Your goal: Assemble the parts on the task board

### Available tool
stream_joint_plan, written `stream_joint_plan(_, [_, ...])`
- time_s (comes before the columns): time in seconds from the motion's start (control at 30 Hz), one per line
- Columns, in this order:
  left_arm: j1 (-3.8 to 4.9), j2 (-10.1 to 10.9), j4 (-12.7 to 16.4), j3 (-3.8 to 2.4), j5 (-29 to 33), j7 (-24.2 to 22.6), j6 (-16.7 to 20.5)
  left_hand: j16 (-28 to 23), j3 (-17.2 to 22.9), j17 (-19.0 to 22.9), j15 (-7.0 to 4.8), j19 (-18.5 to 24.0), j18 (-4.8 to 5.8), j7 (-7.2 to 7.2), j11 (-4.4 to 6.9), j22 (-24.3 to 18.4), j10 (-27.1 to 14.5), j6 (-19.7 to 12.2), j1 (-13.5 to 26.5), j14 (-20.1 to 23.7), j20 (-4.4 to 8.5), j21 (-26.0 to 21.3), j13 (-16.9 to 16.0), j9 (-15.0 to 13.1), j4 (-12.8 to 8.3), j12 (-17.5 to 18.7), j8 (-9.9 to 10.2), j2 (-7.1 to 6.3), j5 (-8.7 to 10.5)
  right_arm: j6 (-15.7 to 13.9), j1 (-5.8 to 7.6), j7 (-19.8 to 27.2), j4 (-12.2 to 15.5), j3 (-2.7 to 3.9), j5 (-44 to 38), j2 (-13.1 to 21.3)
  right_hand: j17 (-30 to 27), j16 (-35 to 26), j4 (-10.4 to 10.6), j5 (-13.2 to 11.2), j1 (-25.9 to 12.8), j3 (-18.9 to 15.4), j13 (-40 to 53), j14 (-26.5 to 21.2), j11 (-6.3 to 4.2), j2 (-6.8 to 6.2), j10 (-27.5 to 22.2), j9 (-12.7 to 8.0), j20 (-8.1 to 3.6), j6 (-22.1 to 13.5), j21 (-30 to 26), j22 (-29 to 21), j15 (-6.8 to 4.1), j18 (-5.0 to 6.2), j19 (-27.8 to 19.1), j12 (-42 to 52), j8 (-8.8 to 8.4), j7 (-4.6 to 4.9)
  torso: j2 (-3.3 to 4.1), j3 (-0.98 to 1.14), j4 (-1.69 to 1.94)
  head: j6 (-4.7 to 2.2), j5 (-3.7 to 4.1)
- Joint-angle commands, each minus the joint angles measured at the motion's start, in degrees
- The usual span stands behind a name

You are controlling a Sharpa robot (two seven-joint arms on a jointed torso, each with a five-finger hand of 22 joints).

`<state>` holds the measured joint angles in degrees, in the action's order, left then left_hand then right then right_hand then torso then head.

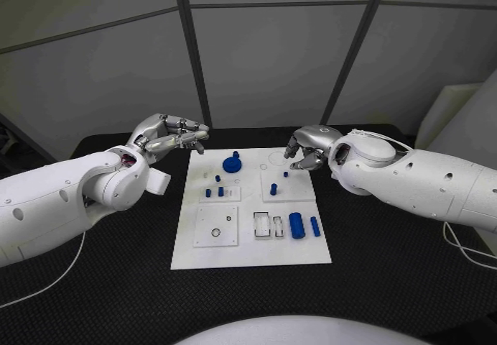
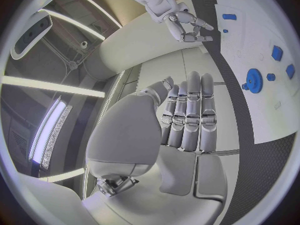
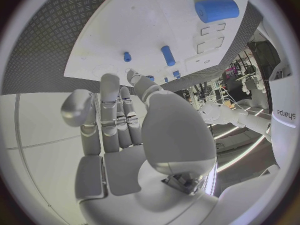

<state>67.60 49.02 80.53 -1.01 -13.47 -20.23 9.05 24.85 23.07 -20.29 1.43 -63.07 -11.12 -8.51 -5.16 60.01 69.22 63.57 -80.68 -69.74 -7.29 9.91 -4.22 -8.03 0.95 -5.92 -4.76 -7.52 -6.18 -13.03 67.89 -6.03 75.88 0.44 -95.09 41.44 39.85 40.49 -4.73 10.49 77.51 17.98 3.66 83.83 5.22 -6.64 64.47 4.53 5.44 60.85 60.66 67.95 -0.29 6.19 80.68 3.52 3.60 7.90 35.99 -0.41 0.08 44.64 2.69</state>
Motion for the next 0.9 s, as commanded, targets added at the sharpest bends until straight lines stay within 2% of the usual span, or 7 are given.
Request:
stream_joint_plan(0.03, [0.02,0.1,0.6,-0.07,6.0,-2.7,0.0,-0.3,-0.3,0.1,0.03,-0.5,0.74,0.08,-0.12,-0.1,-0.1,-0.4,0.3,-0.4,-0.03,-0.2,0.1,-0.1,0.0,0.2,0.3,0.32,0.25,1.3,-0.18,0.3,-0.5,-0.01,-2.3,-0.6,2.3,2.9,0.2,-0.3,0.5,-0.2,0.1,1.5,0.02,0.03,-0.3,-0.1,0.08,-0.5,2.2,1.8,0.43,-0.92,0.7,0.0,0.07,0.12,0.04,0.03,-0.13,0.11,-0.34])
stream_joint_plan(0.23, [-0.01,0.2,1.2,-0.08,6.8,-2.9,-0.2,-0.9,-0.4,0.2,0.11,-0.6,0.77,-0.05,-0.19,-0.6,-0.2,-0.5,0.3,-0.6,-0.06,-0.5,0.2,-0.1,-0.1,0.4,0.5,0.26,0.24,2.3,-0.97,0.9,-1.2,-0.27,-2.3,-1.4,6.2,7.9,0.3,0.1,0.9,0.1,0.1,1.7,0.09,0.18,0.0,0.0,0.18,-0.4,6.3,5.0,0.52,-1.52,1.4,0.0,0.09,0.43,0.03,-0.02,-0.07,0.21,-0.34])
stream_joint_plan(0.4, [-0.02,0.2,1.6,-0.08,7.2,-2.8,-0.1,-1.7,-0.6,0.3,0.24,-0.7,0.80,-0.43,-0.39,-1.1,-0.4,-0.8,0.3,-0.7,-0.12,-1.0,0.3,0.0,-0.2,0.5,0.7,0.20,0.23,3.0,-1.60,1.1,-2.0,-0.46,-2.3,-2.1,8.5,10.8,0.2,1.1,1.2,0.7,0.1,1.8,0.16,0.34,0.2,0.0,0.25,-0.3,8.6,6.9,0.53,-1.87,1.9,0.1,0.11,0.59,0.02,0.06,-0.05,0.30,-0.60])
stream_joint_plan(0.57, [-0.02,0.3,1.8,-0.08,7.3,-2.7,-0.2,-1.9,-0.6,0.3,0.27,-0.8,0.82,-0.55,-0.48,-1.2,-0.5,-1.0,0.3,-0.8,-0.14,-1.1,0.3,0.0,-0.3,0.5,0.7,0.19,0.22,3.1,-1.96,1.2,-2.9,-0.51,-2.3,-2.6,9.6,12.4,0.1,2.5,1.3,1.5,0.1,1.6,0.20,0.45,0.6,0.0,0.34,-0.1,9.8,7.8,0.57,-2.03,2.0,0.1,0.12,0.77,-0.01,0.08,-0.09,0.35,-0.73])
stream_joint_plan(0.83, [-0.02,0.5,1.9,-0.09,7.4,-2.4,-0.5,-2.1,-0.7,0.4,0.31,-0.8,0.83,-0.61,-0.53,-1.3,-0.5,-1.0,0.3,-0.8,-0.17,-1.2,0.3,0.0,-0.3,0.6,0.8,0.22,0.22,2.7,-2.26,1.5,-4.0,-0.52,-2.3,-3.7,10.8,14.0,0.2,3.0,1.3,2.2,0.0,1.5,0.24,0.63,0.5,0.0,0.44,0.0,11.0,8.8,0.62,-2.23,2.3,0.0,0.10,0.82,0.06,0.13,-0.10,0.40,-1.10])
stream_joint_plan(0.9, [-0.02,0.5,1.9,-0.09,7.4,-2.4,-0.6,-2.1,-0.7,0.4,0.31,-0.8,0.83,-0.61,-0.53,-1.3,-0.5,-1.0,0.3,-0.8,-0.17,-1.2,0.3,0.0,-0.3,0.6,0.8,0.22,0.22,2.6,-2.31,1.6,-4.2,-0.52,-2.3,-3.9,11.1,14.4,0.3,3.1,1.2,2.3,0.0,1.6,0.25,0.70,0.4,0.0,0.46,0.0,11.3,9.0,0.63,-2.27,2.4,0.0,0.10,0.84,0.05,0.08,-0.10,0.47,-1.10])
